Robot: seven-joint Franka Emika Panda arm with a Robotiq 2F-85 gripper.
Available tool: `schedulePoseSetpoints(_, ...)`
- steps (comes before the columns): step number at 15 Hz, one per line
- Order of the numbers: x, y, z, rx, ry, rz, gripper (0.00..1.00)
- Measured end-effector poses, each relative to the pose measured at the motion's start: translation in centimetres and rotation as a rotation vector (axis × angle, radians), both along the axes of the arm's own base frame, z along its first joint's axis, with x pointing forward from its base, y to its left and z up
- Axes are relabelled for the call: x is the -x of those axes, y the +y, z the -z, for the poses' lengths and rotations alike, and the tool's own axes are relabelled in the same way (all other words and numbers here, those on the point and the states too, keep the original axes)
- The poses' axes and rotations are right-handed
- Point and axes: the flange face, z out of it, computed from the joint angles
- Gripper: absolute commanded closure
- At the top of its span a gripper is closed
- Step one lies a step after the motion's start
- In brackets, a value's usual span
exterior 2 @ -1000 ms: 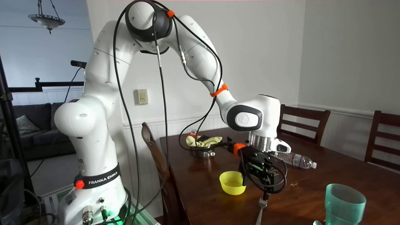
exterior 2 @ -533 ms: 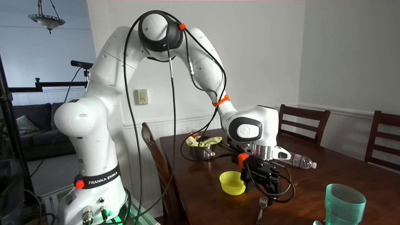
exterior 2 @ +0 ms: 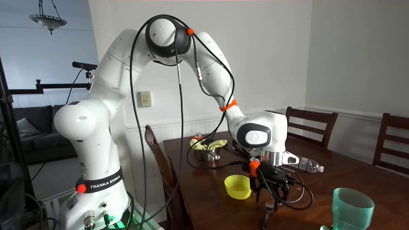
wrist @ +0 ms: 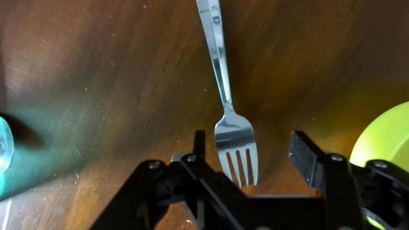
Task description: Pick up the silver fork and hang it on the yellow bowl
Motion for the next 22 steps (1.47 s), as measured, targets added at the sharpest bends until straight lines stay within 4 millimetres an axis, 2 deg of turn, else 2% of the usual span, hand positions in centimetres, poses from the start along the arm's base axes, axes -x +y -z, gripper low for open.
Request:
schedulePoseSetpoints(1,-0.1,-0.1,0.2,-0.002,0.0,-0.014,0.15)
schedulePoseSetpoints(2,-0.2,-0.2,0.3,-0.004,0.0,-0.025,0.14)
schedulePoseSetpoints(3,-0.3,-0.3,0.5,-0.005,0.0,-0.036,0.24)
schedulePoseSetpoints(4,-0.4,-0.4,0.7,-0.006,0.0,-0.046,0.52)
schedulePoseSetpoints(5,-0.5,-0.4,0.8,-0.007,-0.001,-0.053,0.5)
schedulePoseSetpoints(6,-0.6,-0.5,0.8,-0.008,-0.003,-0.06,0.53)
schedulePoseSetpoints(12,-1.1,-0.9,0.7,-0.007,-0.016,-0.101,0.94)
schedulePoseSetpoints(18,-1.5,0.0,0.5,-0.022,-0.018,-0.147,0.92)
schedulePoseSetpoints(22,-1.1,1.9,-1.0,-0.027,-0.019,-0.217,0.92)
